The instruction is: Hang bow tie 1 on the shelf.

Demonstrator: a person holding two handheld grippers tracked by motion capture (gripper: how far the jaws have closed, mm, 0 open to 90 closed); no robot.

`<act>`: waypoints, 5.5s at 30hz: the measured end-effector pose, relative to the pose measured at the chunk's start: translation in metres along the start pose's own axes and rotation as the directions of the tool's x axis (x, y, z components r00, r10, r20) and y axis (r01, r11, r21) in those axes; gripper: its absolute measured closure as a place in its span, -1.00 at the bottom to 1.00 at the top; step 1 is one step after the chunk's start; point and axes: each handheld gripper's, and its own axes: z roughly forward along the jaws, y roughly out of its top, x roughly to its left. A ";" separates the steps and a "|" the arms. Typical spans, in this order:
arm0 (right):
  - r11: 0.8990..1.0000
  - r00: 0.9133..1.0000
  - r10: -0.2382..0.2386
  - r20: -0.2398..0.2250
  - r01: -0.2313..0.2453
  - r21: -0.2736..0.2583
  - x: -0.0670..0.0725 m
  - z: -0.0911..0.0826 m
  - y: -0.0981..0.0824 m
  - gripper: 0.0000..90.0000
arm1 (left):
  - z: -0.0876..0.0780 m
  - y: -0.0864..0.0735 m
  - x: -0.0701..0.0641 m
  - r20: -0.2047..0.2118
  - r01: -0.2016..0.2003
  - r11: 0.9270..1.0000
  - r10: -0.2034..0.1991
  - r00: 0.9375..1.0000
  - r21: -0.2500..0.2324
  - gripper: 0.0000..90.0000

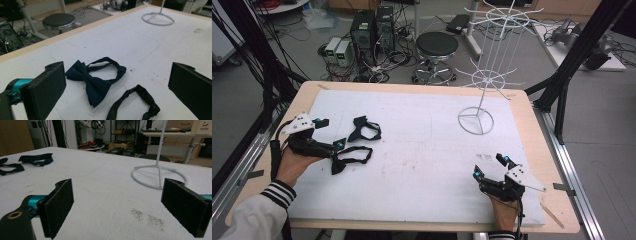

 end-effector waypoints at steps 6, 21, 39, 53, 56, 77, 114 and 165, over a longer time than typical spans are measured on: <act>1.000 1.000 0.001 0.002 -0.001 -0.001 0.000 0.000 0.000 -0.77 | 0.009 0.009 0.007 0.017 0.004 0.998 -0.005 1.000 0.061 -0.96; 1.000 1.000 -0.007 0.003 0.007 -0.007 -0.001 0.000 0.000 -0.77 | 0.037 0.025 0.028 0.037 0.019 0.973 -0.028 0.999 0.231 -0.96; 1.000 1.000 0.005 0.001 -0.005 -0.008 -0.001 0.000 0.000 -0.77 | 0.062 0.037 0.037 0.050 -0.006 0.923 -0.014 0.999 0.384 -0.96; 1.000 1.000 0.003 0.001 -0.003 -0.009 -0.002 0.000 0.000 -0.77 | 0.085 0.033 0.037 0.061 -0.013 0.883 -0.018 0.998 0.470 -0.96; 1.000 1.000 0.003 0.001 -0.003 -0.009 -0.002 0.000 0.000 -0.77 | 0.089 0.030 0.037 0.053 -0.005 0.871 -0.024 0.998 0.491 -0.96; 1.000 1.000 0.001 -0.002 -0.001 -0.013 -0.002 0.000 0.000 -0.77 | 0.105 0.020 0.037 0.001 0.085 0.807 -0.106 0.994 0.585 -0.68; 1.000 1.000 0.003 0.001 -0.003 -0.007 -0.001 0.000 0.000 -0.77 | 0.112 0.012 0.033 -0.083 0.188 0.724 -0.179 0.980 0.663 0.44; 0.998 0.998 0.056 -0.040 -0.056 0.004 -0.009 -0.001 0.003 -0.77 | 0.072 0.034 0.006 0.141 -0.026 0.922 -0.031 0.989 0.386 0.82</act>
